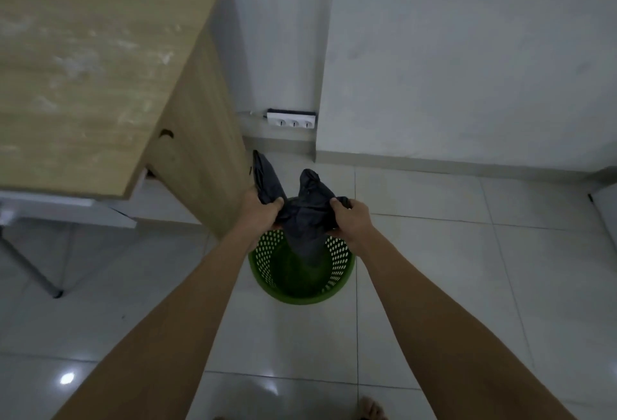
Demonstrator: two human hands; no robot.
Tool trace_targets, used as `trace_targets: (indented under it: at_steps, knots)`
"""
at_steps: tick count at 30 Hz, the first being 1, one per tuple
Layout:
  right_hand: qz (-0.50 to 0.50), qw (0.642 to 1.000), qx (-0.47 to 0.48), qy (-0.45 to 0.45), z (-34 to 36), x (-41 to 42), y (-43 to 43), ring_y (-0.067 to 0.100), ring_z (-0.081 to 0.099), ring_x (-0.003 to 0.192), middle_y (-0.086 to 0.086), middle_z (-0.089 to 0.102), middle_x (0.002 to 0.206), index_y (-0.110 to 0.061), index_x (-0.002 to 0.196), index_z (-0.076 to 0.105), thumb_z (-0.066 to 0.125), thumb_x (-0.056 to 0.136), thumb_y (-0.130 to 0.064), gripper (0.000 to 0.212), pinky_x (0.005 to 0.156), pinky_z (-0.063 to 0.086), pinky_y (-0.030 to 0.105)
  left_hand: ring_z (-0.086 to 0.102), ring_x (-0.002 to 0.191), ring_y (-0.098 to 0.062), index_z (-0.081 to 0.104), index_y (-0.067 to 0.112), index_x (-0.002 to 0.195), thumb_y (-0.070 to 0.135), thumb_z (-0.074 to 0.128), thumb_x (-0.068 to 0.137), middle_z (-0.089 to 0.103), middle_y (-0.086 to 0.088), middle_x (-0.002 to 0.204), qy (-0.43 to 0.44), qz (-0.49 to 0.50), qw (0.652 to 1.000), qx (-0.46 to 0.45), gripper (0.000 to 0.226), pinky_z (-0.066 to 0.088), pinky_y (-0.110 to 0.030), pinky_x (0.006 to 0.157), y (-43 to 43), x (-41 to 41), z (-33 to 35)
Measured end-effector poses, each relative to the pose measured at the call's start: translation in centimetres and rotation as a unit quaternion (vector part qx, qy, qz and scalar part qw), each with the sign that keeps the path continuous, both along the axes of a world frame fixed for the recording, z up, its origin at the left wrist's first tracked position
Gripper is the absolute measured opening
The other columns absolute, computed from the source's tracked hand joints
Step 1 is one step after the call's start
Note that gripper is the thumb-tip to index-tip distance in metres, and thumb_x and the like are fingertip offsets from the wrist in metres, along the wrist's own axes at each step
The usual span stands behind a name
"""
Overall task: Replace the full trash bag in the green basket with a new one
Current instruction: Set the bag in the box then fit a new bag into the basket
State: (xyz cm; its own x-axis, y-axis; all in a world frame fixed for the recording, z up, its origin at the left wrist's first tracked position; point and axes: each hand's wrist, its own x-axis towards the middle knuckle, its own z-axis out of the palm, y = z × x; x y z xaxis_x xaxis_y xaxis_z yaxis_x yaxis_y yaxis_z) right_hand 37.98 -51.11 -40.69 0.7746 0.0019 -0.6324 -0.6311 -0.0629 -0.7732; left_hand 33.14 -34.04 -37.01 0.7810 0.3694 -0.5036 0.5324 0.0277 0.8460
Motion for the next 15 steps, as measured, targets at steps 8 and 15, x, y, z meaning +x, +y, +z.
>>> trace_targets:
  at_steps: [8,15]
  knots:
    - [0.282,0.851,-0.280,-0.343,-12.1,1.8,-1.4,0.025,0.024,0.148,0.002,0.034,0.155,-0.032,0.148,0.033,0.065,0.081,-0.023,0.075,0.120,0.019,0.053,0.064,0.096,-0.015,0.058,0.020,0.117,0.014,0.065,0.094,0.066,0.006,0.104,-0.060,-0.061,0.996,0.031,0.025,0.058,-0.032,0.082,0.5,1.0,-15.6]
    - [0.598,0.718,-0.260,-0.244,-15.6,5.8,1.0,0.014,0.065,0.100,-0.005,0.068,0.112,-0.021,0.126,0.064,0.068,0.090,-0.045,0.043,0.094,0.053,0.034,0.069,0.102,-0.021,0.065,0.027,0.108,0.020,0.071,0.090,0.073,-0.001,0.109,-0.148,-0.093,0.984,0.045,0.021,0.058,-0.041,0.087,2.3,3.3,-24.2]
